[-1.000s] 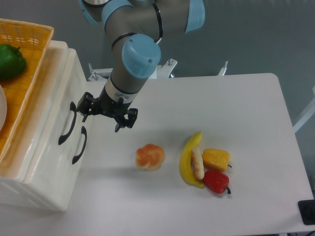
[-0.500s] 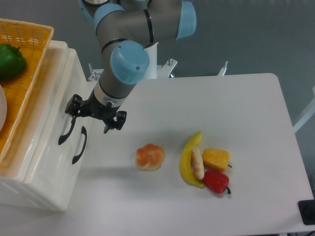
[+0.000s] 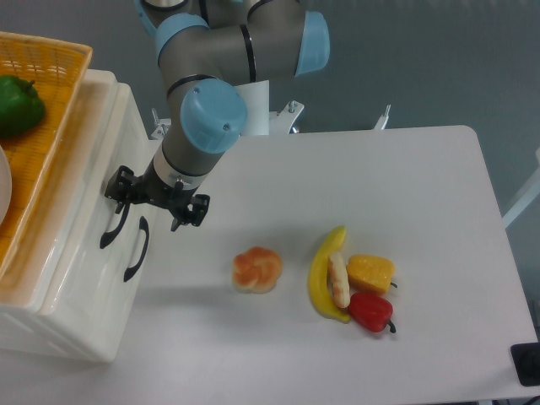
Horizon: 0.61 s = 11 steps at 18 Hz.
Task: Slide open the top white drawer
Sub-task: 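Lower the gripper and hook its fingers into the upper drawer handle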
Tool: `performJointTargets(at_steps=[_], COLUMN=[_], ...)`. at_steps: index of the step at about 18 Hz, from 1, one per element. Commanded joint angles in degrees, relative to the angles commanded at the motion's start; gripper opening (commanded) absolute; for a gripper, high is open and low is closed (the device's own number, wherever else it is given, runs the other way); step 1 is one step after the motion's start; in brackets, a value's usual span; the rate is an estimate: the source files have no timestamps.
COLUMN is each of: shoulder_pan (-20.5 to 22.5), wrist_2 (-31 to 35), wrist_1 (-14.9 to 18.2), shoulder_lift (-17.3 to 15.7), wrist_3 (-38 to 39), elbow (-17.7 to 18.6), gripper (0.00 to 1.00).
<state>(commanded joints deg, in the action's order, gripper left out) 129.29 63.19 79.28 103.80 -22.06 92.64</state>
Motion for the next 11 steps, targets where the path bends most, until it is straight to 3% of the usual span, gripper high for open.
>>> performJointTargets(at_steps=[11], shoulder_pan=[-0.7], wrist_2=[0.7], wrist_1=[-0.5], shoulder_lift=[0.8], wrist_3=[-0.2], elbow=[-0.1], gripper=[1.00])
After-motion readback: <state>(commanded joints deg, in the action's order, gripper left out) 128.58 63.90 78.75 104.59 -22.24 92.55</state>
